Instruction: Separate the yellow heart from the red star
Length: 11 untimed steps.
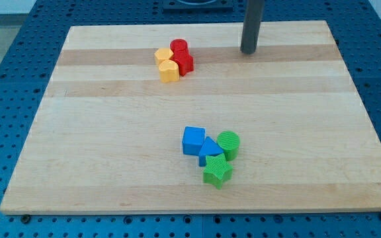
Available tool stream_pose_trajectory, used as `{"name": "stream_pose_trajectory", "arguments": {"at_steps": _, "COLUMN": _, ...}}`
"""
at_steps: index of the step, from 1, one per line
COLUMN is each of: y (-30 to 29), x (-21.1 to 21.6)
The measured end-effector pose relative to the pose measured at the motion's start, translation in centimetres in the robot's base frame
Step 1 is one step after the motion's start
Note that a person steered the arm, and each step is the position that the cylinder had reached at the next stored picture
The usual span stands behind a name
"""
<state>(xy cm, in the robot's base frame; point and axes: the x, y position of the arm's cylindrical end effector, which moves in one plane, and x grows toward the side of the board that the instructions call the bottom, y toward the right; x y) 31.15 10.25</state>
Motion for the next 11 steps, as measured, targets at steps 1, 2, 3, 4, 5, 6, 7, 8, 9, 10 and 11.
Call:
{"name": "stream_pose_trajectory", "arguments": {"at_steps": 1, "y": -1.3, "x": 5.3}}
{"name": "stream_pose_trajectory", "arguments": {"at_steps": 2, "y": -5.4, "x": 6.9}}
{"name": "stream_pose_trajectory", "arguments": {"at_steps": 3, "y": -9.2, "x": 6.9}}
{"name": "stream_pose_trajectory", "arguments": {"at_steps": 4, "y": -11.1, "x": 6.9}}
{"name": "stream_pose_trajectory", "arguments": {"at_steps": 5, "y": -12.4, "x": 6.9}}
{"name": "stream_pose_trajectory", "arguments": {"at_steps": 6, "y": -13.4, "x": 6.6}}
{"name": "stream_pose_trajectory", "arguments": {"at_steps": 7, "y": -14.3, "x": 5.5}}
{"name": "stream_pose_trajectory", "arguments": {"at_steps": 8, "y": -15.4, "x": 4.3}}
{"name": "stream_pose_trajectory", "arguments": {"at_steps": 9, "y": -16.9, "x": 3.4}}
{"name": "stream_pose_trajectory", "arguments": {"at_steps": 10, "y": -17.2, "x": 3.2}}
{"name": "stream_pose_trajectory", "arguments": {"at_steps": 11, "y": -16.5, "x": 3.2}}
